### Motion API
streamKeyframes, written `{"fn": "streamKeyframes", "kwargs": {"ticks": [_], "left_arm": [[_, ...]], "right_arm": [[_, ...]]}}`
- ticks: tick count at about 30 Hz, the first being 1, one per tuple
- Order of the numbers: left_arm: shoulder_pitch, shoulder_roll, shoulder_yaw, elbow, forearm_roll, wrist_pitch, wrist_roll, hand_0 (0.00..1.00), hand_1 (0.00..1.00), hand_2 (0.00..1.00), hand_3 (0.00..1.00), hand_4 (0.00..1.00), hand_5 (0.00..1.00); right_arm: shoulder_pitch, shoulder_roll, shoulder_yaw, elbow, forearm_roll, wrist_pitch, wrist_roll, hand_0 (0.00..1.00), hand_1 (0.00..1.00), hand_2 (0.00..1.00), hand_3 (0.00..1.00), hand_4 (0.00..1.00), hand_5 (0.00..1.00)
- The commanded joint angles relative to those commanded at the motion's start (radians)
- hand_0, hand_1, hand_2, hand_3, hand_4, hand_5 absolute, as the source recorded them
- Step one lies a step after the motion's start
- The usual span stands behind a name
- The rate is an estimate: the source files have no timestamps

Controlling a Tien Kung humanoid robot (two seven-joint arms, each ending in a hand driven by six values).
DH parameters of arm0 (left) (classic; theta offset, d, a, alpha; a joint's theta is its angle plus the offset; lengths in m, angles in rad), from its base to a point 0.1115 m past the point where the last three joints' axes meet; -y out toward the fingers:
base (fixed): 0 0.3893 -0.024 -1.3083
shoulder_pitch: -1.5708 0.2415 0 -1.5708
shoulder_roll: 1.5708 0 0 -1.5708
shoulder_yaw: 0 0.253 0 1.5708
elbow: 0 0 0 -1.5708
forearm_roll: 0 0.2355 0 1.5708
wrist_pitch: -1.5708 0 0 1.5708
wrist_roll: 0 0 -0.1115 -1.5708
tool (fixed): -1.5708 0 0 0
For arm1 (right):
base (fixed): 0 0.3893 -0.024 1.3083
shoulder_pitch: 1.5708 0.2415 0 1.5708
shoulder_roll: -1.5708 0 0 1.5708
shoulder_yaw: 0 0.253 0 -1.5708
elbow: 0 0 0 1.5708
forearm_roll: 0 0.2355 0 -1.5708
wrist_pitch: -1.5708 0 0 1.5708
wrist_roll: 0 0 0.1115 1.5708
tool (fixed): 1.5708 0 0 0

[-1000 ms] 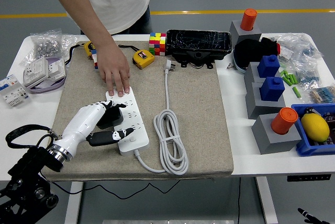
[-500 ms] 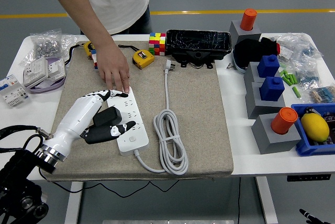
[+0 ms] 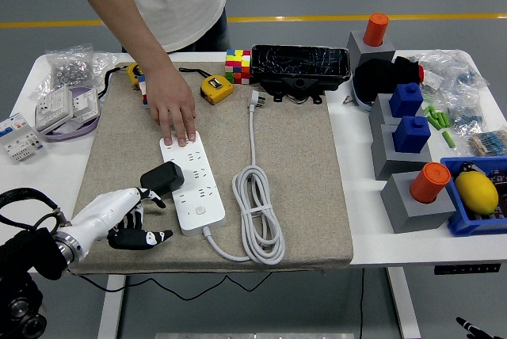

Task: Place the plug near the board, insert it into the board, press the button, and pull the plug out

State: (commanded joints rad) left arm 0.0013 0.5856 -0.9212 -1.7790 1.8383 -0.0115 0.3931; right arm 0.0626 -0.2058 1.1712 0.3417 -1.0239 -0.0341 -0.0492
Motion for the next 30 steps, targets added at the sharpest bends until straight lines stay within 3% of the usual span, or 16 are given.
{"fn": "streamKeyframes", "kwargs": {"ticks": [1,6,7,20,30], "left_arm": [[-0.003,0.002,0.003,0.0,-0.007,-0.003,-0.004,0.095,0.068,0.124,0.761,0.693,0.199],[-0.022,0.008,0.021,0.0,-0.038,-0.018,-0.022,0.095,0.068,0.124,0.761,0.693,0.199],[-0.031,0.007,0.03,0.0,-0.047,-0.022,-0.023,0.084,0.065,0.122,0.793,0.663,0.154],[-0.094,-0.009,0.073,0.0,-0.076,-0.031,-0.034,0.077,0.063,0.12,0.807,0.645,0.128],[-0.114,-0.009,0.08,0.0,-0.116,-0.069,-0.034,0.077,0.063,0.12,0.774,0.621,0.114]], "right_arm": [[0.001,0.0,-0.001,0.0,0.0,0.0,0.0,0.657,0.664,0.67,0.582,0.998,0.56],[0.002,-0.002,-0.003,-0.001,0.001,0.0,-0.001,0.657,0.664,0.67,0.582,0.998,0.56],[0.002,-0.002,-0.005,-0.002,0.002,0.0,-0.001,0.658,0.664,0.669,0.582,0.998,0.558],[0.004,-0.007,-0.019,0.0,0.006,0.0,-0.001,0.653,0.664,0.668,0.581,0.998,0.557],[0.004,-0.006,-0.017,-0.001,0.006,0.001,-0.001,0.654,0.664,0.668,0.581,0.998,0.557]]}}
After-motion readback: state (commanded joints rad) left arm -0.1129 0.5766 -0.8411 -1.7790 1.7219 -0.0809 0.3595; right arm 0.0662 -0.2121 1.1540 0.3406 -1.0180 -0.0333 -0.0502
